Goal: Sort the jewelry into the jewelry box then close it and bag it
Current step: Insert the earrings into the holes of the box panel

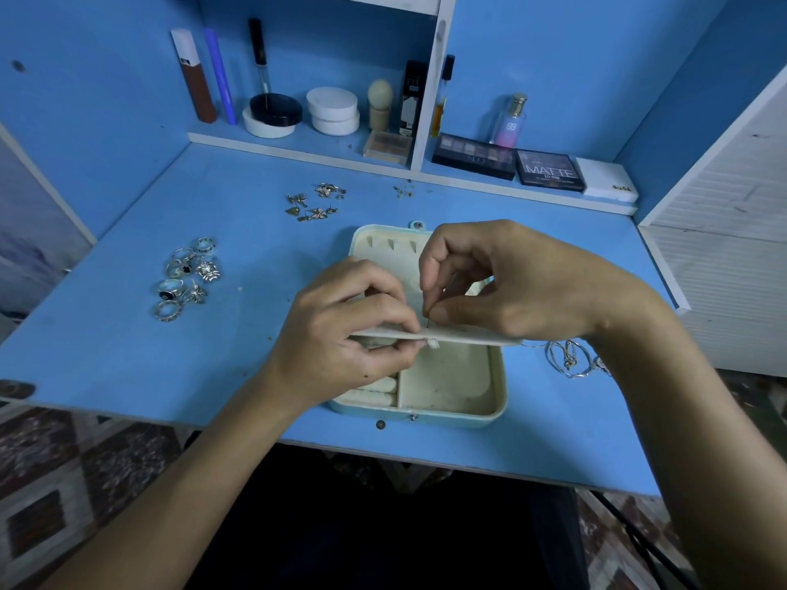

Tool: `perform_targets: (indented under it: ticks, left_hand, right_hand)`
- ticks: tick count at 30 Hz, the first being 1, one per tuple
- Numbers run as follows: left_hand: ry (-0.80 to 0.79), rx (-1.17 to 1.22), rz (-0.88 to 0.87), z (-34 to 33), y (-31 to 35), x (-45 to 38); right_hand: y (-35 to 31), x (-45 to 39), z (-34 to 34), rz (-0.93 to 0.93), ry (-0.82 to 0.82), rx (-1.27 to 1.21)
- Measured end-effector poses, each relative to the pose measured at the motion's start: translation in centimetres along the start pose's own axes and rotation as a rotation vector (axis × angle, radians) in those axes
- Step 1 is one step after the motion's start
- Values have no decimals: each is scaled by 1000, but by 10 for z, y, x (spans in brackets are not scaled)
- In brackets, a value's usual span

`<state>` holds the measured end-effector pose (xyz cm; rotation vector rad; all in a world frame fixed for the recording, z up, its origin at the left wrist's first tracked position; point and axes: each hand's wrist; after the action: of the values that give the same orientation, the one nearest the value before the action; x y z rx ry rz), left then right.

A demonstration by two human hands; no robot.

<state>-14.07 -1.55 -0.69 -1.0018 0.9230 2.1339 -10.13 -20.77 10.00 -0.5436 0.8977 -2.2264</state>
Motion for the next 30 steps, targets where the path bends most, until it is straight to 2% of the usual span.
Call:
perform_targets:
  ticks: [20,30]
  left_hand:
    - [-19,-28,12,1,2,1]
    - [-17,-29,10,1,2,0]
  right_hand:
    - [-10,0,1,-41,-45,144]
    - [-14,-3,2,-64,-48,124]
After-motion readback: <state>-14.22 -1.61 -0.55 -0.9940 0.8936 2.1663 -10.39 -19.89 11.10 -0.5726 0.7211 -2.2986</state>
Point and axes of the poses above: each hand's wrist, its own x-axis away from the middle knuckle, its own z-axis out of the back of the hand, y = z × x, and after that the axes turned 2 degrees about -x, right-handed
